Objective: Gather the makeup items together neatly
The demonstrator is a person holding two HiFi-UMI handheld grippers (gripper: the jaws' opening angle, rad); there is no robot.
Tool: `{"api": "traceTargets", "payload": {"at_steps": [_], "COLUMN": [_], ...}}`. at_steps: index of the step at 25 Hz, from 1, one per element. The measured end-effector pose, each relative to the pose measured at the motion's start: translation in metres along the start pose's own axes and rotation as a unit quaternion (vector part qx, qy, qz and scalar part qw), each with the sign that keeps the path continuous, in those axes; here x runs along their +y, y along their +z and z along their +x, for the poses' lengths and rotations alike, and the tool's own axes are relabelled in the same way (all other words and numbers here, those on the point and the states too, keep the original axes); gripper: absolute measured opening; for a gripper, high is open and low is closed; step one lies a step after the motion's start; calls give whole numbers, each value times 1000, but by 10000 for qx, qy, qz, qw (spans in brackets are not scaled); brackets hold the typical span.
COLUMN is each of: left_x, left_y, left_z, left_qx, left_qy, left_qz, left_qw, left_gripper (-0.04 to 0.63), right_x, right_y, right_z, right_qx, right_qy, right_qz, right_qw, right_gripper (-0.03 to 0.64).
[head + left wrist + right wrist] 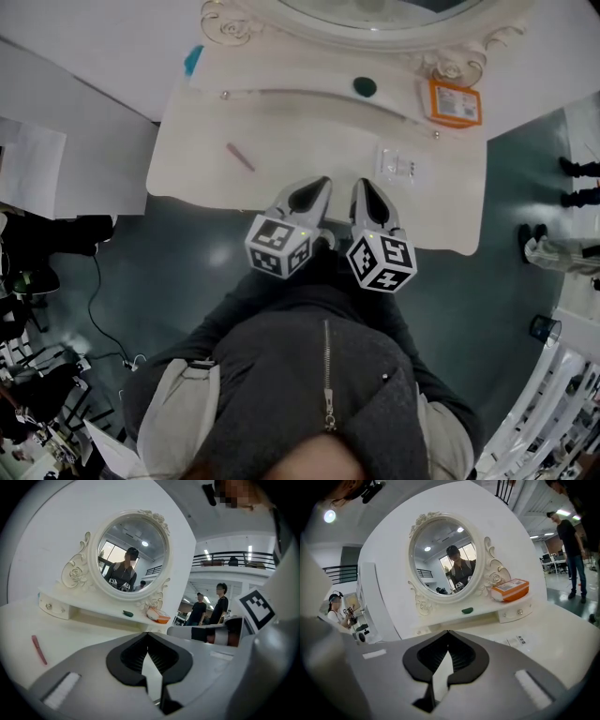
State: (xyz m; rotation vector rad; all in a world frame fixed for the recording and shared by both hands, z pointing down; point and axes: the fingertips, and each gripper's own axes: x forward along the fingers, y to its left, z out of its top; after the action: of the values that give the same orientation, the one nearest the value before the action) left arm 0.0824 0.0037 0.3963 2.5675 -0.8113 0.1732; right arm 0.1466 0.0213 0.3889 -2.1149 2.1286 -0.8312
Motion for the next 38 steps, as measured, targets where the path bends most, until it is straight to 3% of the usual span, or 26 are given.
{"api": "traceTargets", "payload": {"at_steps": [13, 21, 28, 38], "left_x": [4, 11, 43, 123], "left_y": [1, 2, -3, -1], "left_z": [30, 25, -3, -60], "left_qx": [-113, -133, -167, -304], "left_qy": [188, 409, 915, 1806], "left_qz": [-5, -87, -336, -698], "left_qw": [9998, 9990, 9951, 9806], "left_gripper": [9, 8, 9, 8], "right_x": [-18, -10, 30, 98], "right_y": [13, 5, -4, -37], "right_z": [28, 36, 54, 97], "right_qx": [17, 337, 485, 1121], "right_qy": [259, 443, 1004, 1507], "right_qz": [-45, -55, -232, -521], "right_qw": [9997, 9984, 9935, 9808], "right_gripper": [3, 3, 3, 5]}}
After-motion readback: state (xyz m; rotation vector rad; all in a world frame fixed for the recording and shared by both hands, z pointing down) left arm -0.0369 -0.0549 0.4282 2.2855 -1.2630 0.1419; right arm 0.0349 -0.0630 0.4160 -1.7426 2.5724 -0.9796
